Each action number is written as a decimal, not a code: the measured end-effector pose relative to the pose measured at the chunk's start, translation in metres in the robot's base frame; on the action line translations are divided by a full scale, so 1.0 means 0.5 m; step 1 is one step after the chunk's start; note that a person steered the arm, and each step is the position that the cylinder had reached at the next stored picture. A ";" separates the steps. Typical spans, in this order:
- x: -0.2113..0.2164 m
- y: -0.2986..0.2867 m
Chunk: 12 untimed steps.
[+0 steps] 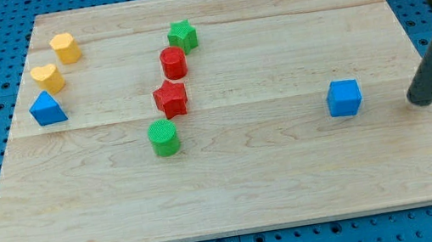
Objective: Push the cube below the triangle
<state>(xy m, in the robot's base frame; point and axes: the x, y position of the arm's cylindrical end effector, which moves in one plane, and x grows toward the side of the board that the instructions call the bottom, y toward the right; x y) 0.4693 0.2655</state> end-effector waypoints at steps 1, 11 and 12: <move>0.013 -0.050; 0.121 -0.678; 0.121 -0.863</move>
<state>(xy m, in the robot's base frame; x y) 0.5297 -0.1660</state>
